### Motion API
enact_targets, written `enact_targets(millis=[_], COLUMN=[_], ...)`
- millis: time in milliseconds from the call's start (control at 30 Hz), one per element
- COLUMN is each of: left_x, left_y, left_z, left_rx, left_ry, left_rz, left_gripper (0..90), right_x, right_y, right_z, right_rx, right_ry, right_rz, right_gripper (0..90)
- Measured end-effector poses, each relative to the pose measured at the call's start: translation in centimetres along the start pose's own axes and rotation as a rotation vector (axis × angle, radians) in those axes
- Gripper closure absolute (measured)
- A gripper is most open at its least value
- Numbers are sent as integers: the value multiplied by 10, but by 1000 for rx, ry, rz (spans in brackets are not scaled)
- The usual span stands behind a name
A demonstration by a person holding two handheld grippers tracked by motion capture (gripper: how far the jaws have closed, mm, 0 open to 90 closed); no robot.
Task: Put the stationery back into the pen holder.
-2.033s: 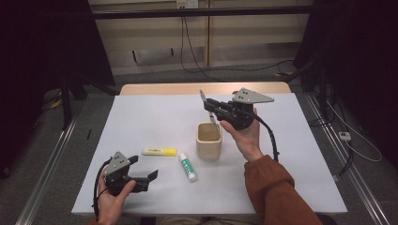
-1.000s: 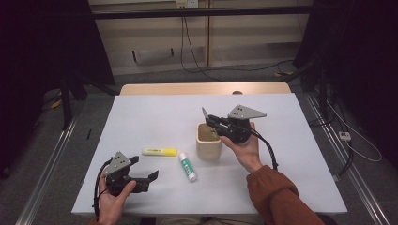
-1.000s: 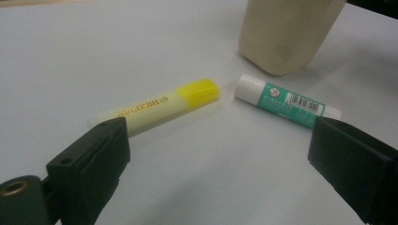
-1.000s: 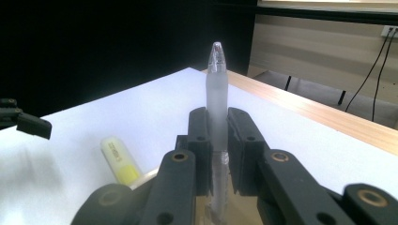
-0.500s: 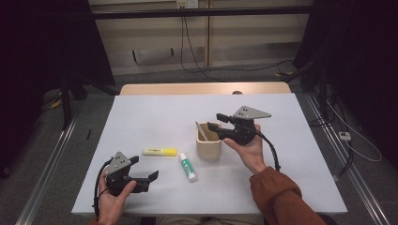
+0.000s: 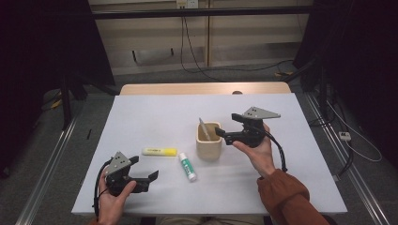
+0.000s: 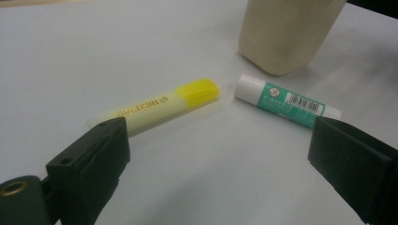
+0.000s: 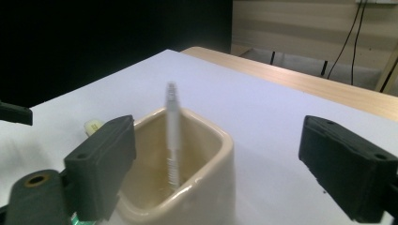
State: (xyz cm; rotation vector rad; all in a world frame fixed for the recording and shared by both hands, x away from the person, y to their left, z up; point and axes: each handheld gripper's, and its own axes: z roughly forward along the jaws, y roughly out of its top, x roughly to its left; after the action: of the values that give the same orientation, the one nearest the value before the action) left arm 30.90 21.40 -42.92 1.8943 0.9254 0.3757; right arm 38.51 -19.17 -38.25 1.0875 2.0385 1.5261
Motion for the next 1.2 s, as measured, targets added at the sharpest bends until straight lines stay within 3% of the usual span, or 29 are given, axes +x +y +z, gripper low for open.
enact_targets(millis=[200,600,867,933,1000,1200], left_x=[0,0,-2,-2,-2,-3], left_y=[0,0,0,1,2,4], left_z=[0,1,5,6,6,7], left_rx=[2,19,31,39,35,78], left_ry=[3,2,13,-7,-3,0], left_rz=[2,10,17,13,12,24], left_gripper=[57,56,51,62,71,119], right_x=[-3,-19,-23,-24,-24,-25], right_y=[-5,-31,-46,-49,-53,-62], right_z=[-8,-39,-57,-62,-66,-75], right_rx=[31,84,130,137,142,208], right_ry=[-30,-80,-103,-110,-117,-124], right_rz=[-7,36,36,44,44,38], right_gripper=[101,99,70,69,70,77])
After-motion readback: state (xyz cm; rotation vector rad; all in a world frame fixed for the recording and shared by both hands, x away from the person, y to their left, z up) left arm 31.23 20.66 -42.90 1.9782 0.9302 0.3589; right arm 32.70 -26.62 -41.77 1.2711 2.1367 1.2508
